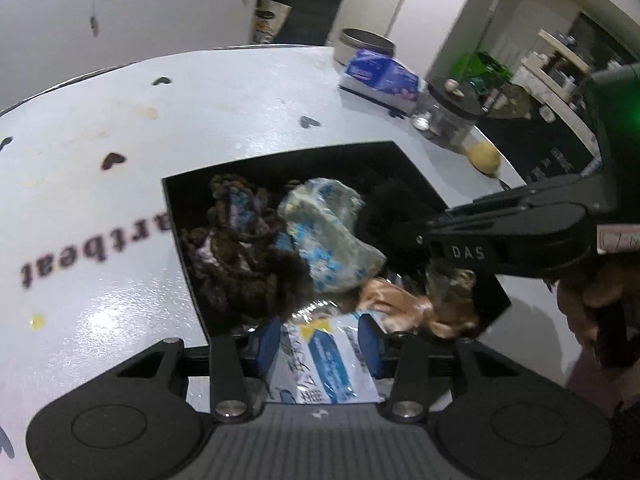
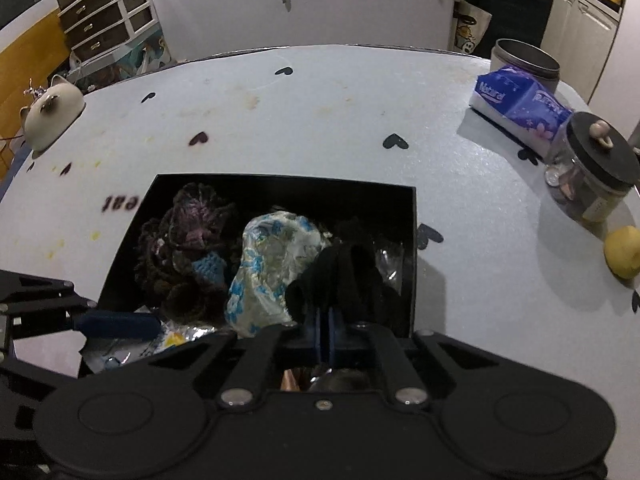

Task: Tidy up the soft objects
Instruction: 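Carry both items over the black box and open the right tool to drop the cloth, then lower the sachet into the black box and open the left tool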

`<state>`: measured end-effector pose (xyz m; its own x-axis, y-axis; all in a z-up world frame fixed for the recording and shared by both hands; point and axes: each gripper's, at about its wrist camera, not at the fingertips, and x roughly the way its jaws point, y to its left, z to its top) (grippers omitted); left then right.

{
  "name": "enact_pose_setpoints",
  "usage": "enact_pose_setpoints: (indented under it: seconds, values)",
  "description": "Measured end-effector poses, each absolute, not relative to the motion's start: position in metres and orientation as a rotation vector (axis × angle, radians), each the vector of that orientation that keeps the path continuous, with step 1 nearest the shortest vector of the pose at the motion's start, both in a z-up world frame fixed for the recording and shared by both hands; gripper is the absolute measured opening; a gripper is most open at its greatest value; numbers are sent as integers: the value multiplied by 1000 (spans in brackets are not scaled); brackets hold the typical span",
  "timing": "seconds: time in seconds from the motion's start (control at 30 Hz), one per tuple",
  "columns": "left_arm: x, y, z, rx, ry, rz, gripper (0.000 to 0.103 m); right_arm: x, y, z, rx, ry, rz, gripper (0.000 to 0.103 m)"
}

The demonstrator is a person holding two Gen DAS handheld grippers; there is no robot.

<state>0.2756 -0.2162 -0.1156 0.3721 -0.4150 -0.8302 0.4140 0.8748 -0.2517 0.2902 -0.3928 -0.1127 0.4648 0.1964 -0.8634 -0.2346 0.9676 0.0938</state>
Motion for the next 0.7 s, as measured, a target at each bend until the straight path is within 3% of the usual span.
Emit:
enact_pose_setpoints:
  seconds: [0.3,0.37,0.43,0.7]
  values:
    - [269,-190,-87,-159,1050,-467,42,294,-405,-111,-17,1041,329,4]
    - [262,-187,-80,-187,1077,-487,31,292,-408,-108,-1,1037,343,4]
    - [255,-189,-76,-181,1112,-515,26,289,-410,-104,13,1028,354,4]
    - [251,-205,-92,-165,1205,-502,22,277,-418,-82,66,976,396,5]
